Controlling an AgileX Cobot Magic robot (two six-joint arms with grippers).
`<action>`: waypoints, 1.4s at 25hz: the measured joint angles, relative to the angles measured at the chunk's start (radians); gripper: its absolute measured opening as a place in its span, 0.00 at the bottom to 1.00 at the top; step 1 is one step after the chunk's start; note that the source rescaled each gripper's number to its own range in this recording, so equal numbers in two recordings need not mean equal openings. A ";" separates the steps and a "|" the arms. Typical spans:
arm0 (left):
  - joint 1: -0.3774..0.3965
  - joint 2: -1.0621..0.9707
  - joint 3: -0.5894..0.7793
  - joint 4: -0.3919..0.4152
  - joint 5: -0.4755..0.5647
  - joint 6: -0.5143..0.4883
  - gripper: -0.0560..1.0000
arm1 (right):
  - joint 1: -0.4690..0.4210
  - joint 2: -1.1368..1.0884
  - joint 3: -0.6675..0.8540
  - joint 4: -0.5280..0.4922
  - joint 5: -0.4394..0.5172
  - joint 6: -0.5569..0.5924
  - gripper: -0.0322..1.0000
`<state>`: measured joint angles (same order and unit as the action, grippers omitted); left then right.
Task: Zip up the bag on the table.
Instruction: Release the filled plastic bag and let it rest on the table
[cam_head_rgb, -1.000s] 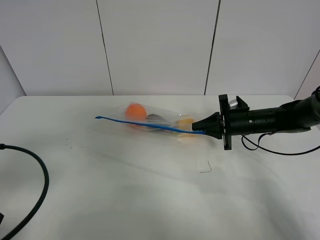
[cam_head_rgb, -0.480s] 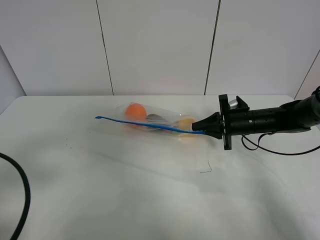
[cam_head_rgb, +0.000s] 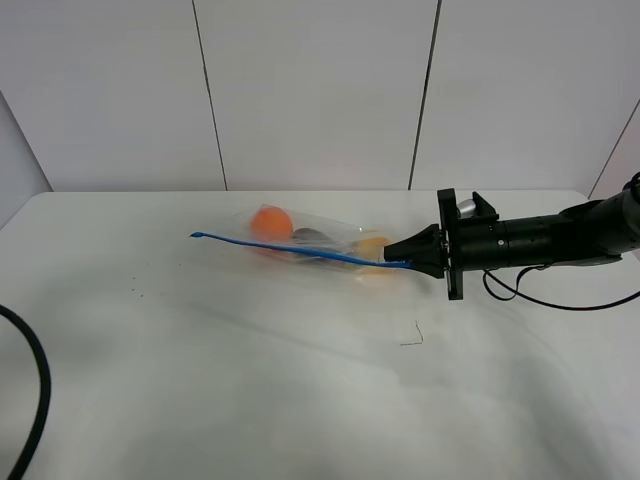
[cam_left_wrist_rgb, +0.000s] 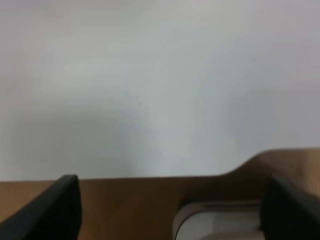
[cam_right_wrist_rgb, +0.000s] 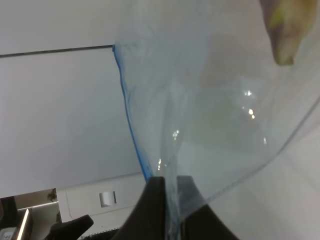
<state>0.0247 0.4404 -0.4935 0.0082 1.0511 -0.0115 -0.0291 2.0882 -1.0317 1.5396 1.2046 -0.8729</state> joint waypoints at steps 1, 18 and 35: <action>0.018 -0.023 0.000 0.001 0.000 0.000 1.00 | 0.000 0.000 0.000 0.000 0.000 0.000 0.03; 0.030 -0.432 0.000 0.001 0.002 0.001 1.00 | 0.000 0.000 0.000 0.000 0.000 0.000 0.03; -0.023 -0.443 0.001 0.001 0.002 0.001 1.00 | 0.000 0.000 0.000 0.000 0.000 0.000 0.03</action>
<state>0.0013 -0.0026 -0.4926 0.0094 1.0530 -0.0107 -0.0291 2.0882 -1.0317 1.5396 1.2046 -0.8729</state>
